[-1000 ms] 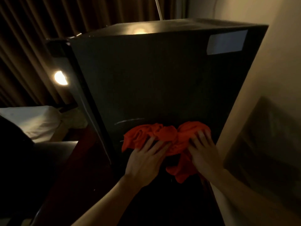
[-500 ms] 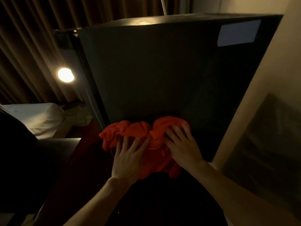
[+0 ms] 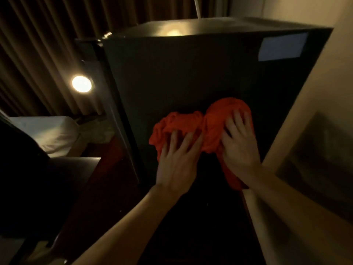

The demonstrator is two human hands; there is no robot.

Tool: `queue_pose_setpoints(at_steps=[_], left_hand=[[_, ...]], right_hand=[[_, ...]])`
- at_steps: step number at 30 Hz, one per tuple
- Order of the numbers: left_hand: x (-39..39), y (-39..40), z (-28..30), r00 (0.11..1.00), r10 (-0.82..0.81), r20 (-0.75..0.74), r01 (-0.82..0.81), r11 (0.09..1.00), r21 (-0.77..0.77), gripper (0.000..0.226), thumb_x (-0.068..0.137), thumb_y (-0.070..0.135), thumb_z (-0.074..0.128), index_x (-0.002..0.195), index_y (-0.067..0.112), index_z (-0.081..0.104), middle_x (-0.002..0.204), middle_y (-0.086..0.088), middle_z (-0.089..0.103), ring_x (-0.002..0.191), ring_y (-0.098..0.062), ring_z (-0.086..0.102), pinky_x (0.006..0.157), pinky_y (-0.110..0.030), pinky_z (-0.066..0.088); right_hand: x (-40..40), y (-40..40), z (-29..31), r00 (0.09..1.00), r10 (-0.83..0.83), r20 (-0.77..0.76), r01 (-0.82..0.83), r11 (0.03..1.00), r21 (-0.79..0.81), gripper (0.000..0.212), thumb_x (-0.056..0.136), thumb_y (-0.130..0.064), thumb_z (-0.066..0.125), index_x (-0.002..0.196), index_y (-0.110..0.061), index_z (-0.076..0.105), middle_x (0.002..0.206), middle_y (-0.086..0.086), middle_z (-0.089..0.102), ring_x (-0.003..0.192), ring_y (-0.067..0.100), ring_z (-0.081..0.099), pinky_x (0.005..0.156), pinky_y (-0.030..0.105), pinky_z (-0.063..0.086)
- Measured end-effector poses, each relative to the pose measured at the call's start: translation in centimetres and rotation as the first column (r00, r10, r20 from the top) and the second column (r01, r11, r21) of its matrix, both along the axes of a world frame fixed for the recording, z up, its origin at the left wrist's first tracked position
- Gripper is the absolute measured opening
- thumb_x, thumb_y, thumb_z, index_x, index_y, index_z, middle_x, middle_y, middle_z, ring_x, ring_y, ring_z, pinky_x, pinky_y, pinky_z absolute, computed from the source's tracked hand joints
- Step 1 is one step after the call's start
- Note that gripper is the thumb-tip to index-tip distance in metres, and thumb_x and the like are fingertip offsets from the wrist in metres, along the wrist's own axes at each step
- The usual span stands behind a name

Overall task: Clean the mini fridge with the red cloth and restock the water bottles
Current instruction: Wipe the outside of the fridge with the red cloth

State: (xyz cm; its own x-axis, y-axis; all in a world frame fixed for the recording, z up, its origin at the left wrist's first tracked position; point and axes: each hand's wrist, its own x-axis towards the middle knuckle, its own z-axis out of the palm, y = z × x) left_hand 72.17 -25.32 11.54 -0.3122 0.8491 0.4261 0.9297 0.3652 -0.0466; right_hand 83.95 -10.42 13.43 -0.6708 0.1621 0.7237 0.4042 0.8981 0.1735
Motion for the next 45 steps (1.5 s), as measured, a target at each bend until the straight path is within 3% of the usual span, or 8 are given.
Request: queue_pose_setpoints(at_steps=[4,12,17,25,34,40,43,45], left_hand=[[-5.0,-3.3,1.6,0.997,0.042,-0.062,-0.044,0.999,-0.019,0.053,0.094,0.034,0.039,0.146,0.025,0.037,0.147,-0.004,0.043,0.134,-0.046,0.033,0.11,-0.065,0.022],[-8.0,-7.6,-3.2,0.998,-0.051,0.03,0.054,0.99,-0.134,0.059,0.094,0.046,0.029,0.148,0.024,0.038,0.153,-0.002,0.04,0.141,-0.035,0.034,0.11,-0.057,0.035],[-11.2,-9.6,2.1,0.991,-0.125,-0.044,0.129,0.986,0.103,0.063,0.098,0.046,0.035,0.155,0.023,0.023,0.162,-0.007,0.018,0.15,-0.036,0.008,0.119,-0.06,0.005],[-18.2,-10.9,13.6,0.962,-0.268,-0.055,0.268,0.886,0.378,0.055,0.105,0.037,0.029,0.155,0.016,0.018,0.163,-0.011,0.014,0.151,-0.034,0.006,0.118,-0.061,0.01],[-20.4,-12.1,1.9,0.833,-0.465,0.299,0.388,0.877,0.282,0.053,0.106,0.028,0.04,0.156,0.024,0.022,0.164,-0.001,0.016,0.152,-0.018,0.006,0.122,-0.048,0.016],[-21.4,-14.0,-5.8,0.831,-0.403,0.383,0.429,0.903,0.021,0.056,0.101,0.043,0.023,0.156,0.035,0.014,0.164,0.012,-0.003,0.149,-0.007,-0.015,0.121,-0.037,-0.009],[-21.4,-14.1,-9.5,0.84,-0.38,0.387,0.424,0.905,-0.032,0.057,0.103,0.041,0.025,0.157,0.034,0.008,0.164,0.011,-0.008,0.148,-0.008,-0.019,0.121,-0.037,-0.01],[-21.2,-14.2,-12.1,0.838,-0.365,0.405,0.426,0.902,-0.069,0.057,0.105,0.041,0.027,0.156,0.035,0.002,0.163,0.01,-0.011,0.148,-0.009,-0.02,0.123,-0.041,-0.007]], right_hand=[[-5.7,-4.3,0.5,0.985,0.067,-0.16,-0.078,0.995,-0.06,0.036,0.085,-0.025,0.047,0.11,-0.005,0.064,0.127,0.023,0.055,0.127,0.04,0.035,0.112,0.056,0.013],[-8.3,-7.9,-5.3,1.0,0.02,0.018,-0.019,0.997,-0.078,0.043,0.078,-0.015,0.039,0.102,0.002,0.07,0.12,0.025,0.059,0.121,0.042,0.035,0.11,0.055,0.02],[-11.8,-10.9,0.4,0.954,0.173,-0.245,-0.207,0.971,-0.121,0.032,0.098,-0.011,0.039,0.129,-0.002,0.043,0.133,0.018,0.038,0.128,0.043,0.034,0.117,0.052,0.017],[-18.5,-14.5,13.0,0.939,0.139,-0.314,-0.201,0.964,-0.176,0.052,0.103,-0.034,0.037,0.147,-0.008,0.031,0.155,0.014,0.025,0.148,0.029,0.012,0.12,0.052,0.008],[-19.4,-17.0,3.5,0.99,0.106,-0.097,-0.121,0.98,-0.16,0.036,0.091,-0.011,0.048,0.124,-0.003,0.059,0.133,0.016,0.057,0.137,0.026,0.033,0.12,0.043,0.016],[-18.5,-17.2,-6.2,0.98,0.075,0.183,-0.041,0.983,-0.181,0.077,0.072,0.0,0.073,0.139,-0.01,0.035,0.145,0.008,0.037,0.138,0.025,0.029,0.118,0.046,0.022],[-18.1,-17.8,-9.3,0.963,0.006,0.271,0.045,0.983,-0.18,0.09,0.055,-0.005,0.083,0.134,-0.007,0.039,0.136,0.015,0.054,0.135,0.026,0.029,0.12,0.032,-0.001],[-17.6,-18.1,-11.2,0.954,-0.005,0.3,0.054,0.987,-0.153,0.089,0.05,-0.007,0.081,0.132,-0.005,0.047,0.131,0.015,0.059,0.132,0.026,0.033,0.12,0.032,0.004]])
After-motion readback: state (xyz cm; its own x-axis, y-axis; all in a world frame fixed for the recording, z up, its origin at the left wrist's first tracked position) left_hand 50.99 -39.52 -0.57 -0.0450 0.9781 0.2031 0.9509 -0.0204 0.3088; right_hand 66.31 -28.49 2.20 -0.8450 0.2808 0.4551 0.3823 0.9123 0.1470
